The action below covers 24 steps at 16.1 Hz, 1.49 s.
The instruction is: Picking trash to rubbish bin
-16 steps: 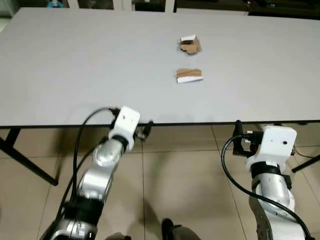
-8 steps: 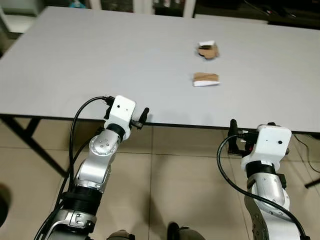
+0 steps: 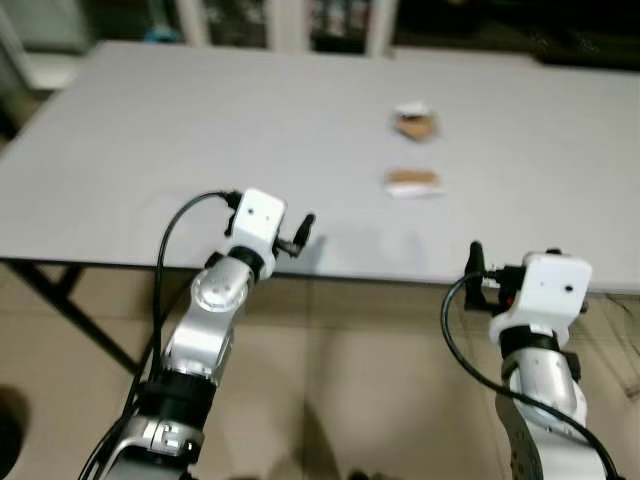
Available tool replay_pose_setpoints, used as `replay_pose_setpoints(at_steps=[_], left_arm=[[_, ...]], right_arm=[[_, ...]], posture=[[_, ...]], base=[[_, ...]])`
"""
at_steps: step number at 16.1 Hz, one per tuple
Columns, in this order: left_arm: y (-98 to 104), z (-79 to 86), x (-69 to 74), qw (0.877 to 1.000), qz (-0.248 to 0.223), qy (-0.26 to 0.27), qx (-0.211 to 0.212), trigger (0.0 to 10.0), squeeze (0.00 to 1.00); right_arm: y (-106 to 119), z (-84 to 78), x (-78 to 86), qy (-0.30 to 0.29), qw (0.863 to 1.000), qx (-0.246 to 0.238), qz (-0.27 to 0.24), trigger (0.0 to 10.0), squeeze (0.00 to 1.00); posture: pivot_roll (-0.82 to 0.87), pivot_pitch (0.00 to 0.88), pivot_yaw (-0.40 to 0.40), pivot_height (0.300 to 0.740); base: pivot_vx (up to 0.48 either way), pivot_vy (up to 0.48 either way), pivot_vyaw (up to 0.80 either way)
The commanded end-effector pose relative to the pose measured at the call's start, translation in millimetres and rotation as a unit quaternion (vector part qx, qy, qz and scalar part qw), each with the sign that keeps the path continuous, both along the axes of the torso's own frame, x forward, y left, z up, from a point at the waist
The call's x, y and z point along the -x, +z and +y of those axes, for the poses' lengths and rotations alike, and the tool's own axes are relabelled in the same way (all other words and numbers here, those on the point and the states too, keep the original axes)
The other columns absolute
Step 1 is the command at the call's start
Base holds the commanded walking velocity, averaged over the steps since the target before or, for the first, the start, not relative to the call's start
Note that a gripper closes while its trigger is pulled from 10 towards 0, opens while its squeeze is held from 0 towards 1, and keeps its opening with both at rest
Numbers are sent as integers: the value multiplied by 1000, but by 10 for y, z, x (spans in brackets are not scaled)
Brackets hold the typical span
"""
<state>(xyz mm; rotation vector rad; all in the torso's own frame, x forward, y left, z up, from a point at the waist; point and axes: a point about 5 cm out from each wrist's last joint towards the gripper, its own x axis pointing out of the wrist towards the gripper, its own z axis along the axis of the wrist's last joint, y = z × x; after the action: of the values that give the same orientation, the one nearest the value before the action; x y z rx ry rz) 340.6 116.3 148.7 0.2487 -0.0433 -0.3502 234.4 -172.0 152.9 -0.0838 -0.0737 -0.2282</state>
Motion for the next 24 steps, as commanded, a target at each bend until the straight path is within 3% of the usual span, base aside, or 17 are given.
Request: replay_pose_setpoints(at_steps=[1, 10, 15, 24], left_arm=[[-8, 81, -20, 1000, 4, 9, -2, 10000, 0], [-23, 77, -30, 1000, 9, 1, -10, 10000, 0], [-42, 95, -14, 1000, 12, 2, -17, 10000, 0], [-51, 233, 84, 999, 23, -4, -41, 10000, 0]], right_arm=[[21, 38, -4, 8, 1000, -9, -6, 10000, 0], [-69, 1, -7, -20, 999, -14, 28, 10000, 0], [-100, -79, -30, -63, 996, -20, 54, 10000, 0], [-215, -185, -144, -77, 993, -25, 87, 10000, 0]], posture=[[169, 127, -23, 740], [170, 135, -22, 740], [180, 148, -20, 740], [225, 237, 11, 740]], base=[[472, 0, 0], [437, 0, 0], [0, 0, 0], [0, 0, 0]])
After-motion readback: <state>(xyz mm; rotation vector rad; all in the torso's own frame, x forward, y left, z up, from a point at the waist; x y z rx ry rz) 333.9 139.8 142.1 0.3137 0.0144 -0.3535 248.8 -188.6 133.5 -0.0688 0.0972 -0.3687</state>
